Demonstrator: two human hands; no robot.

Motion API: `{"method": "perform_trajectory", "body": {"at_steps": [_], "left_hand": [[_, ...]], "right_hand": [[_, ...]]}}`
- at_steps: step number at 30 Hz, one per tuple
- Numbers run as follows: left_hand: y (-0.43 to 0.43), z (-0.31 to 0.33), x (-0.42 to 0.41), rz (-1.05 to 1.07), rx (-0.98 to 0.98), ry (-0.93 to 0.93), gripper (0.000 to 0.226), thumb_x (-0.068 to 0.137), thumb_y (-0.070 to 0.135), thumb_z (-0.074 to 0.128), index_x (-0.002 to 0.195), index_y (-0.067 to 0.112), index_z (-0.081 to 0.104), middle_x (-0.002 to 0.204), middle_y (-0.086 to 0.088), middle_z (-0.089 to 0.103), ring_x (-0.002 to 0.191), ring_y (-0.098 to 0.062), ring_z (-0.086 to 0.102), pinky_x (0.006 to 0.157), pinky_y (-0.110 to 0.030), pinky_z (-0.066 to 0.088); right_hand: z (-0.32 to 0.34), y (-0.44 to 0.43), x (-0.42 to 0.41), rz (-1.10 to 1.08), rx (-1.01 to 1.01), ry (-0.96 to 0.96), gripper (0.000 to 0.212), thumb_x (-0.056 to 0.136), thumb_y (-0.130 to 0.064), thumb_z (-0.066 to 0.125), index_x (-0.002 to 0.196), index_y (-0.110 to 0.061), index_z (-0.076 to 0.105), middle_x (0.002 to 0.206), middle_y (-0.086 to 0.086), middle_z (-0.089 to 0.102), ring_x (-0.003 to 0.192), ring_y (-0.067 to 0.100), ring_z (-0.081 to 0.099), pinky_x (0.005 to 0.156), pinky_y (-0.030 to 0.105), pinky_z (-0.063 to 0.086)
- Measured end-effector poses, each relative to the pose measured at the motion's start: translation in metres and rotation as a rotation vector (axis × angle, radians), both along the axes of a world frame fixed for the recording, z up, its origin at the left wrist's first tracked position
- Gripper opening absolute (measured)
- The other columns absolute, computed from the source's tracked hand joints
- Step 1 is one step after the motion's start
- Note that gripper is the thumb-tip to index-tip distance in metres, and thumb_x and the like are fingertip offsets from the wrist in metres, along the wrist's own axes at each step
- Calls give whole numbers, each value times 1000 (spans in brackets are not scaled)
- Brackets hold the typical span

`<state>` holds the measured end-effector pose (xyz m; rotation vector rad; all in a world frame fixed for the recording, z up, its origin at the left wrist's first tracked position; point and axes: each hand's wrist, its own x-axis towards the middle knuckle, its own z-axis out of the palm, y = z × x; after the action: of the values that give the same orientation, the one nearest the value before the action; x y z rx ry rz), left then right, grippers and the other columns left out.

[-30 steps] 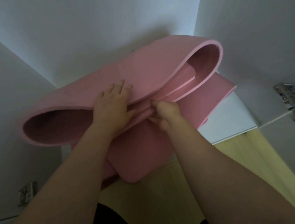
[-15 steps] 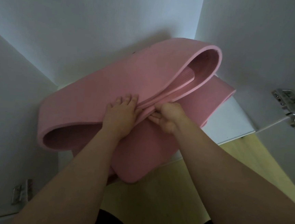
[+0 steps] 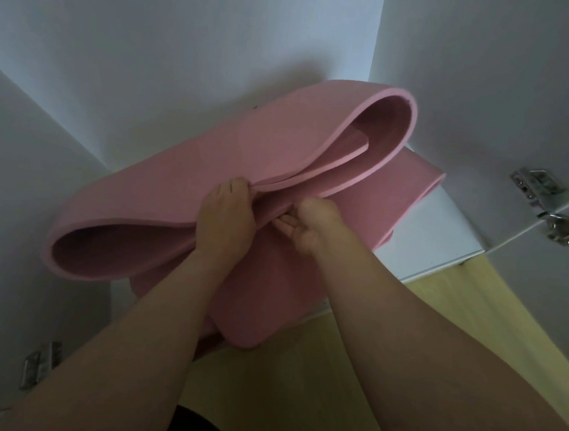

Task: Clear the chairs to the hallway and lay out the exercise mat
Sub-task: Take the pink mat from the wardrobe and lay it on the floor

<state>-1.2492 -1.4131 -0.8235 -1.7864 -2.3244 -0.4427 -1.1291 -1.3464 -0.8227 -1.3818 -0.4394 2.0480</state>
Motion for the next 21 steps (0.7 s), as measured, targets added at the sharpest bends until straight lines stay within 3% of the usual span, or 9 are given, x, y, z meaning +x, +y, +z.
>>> {"method": "perform_trajectory", "body": {"at_steps": [3,6,8,12,14,17,19,21], "left_hand": [[-8,2,7,-3,1,16,15,101,14,55,95,1,60,85,-23,64,76,-43,60,64,-46,44],[-14,1,14,-32,5,31,8,97,8,59,93,2,61,81,-22,63,72,-42,60,61,-45,44],[-17,-1,15,-61,-10,27,7,97,8,58,96,1,61,85,-22,62,77,-42,59,67,-48,45],[-22,-4,18,-105,-167,-17,40,90,33,59,114,2,56,105,-20,59,94,-39,56,91,-52,45],[-24,-3,19,-105,-249,-38,58,78,40,66,120,3,52,111,-18,56,98,-37,55,92,-50,46],[-21,-1,17,-81,-278,-35,65,71,30,72,127,2,52,115,-20,55,101,-41,57,85,-49,49],[-17,0,14,-55,-284,-40,68,74,18,70,136,-1,50,119,-24,54,104,-43,55,85,-51,48],[-14,-2,13,-48,-290,-28,70,75,11,67,141,-1,48,121,-25,52,105,-44,53,87,-51,47]], "right_hand": [[3,-5,-4,-8,-29,1,39,95,11,37,120,-2,65,93,18,73,71,28,72,46,31,57],[5,-4,-2,-50,-36,23,34,96,6,37,107,-3,67,79,14,73,63,26,72,44,32,56],[8,-6,2,-55,-42,23,32,95,3,37,102,-5,68,74,13,73,57,25,72,45,33,57],[14,-10,7,-38,-42,-18,30,92,-3,41,98,-7,69,76,14,74,63,28,72,52,35,61],[16,-12,11,-14,-24,-58,32,91,-5,42,105,-7,70,86,15,75,73,31,73,61,38,62],[16,-14,19,11,-25,-104,28,93,-8,43,102,-6,69,87,16,74,78,32,72,66,39,61],[16,-13,29,-21,-4,-197,24,93,-11,48,99,-5,70,86,14,72,77,30,71,64,34,57],[11,-5,45,-143,38,-471,28,92,-11,54,115,-4,69,103,12,70,93,30,69,74,36,54]]}}
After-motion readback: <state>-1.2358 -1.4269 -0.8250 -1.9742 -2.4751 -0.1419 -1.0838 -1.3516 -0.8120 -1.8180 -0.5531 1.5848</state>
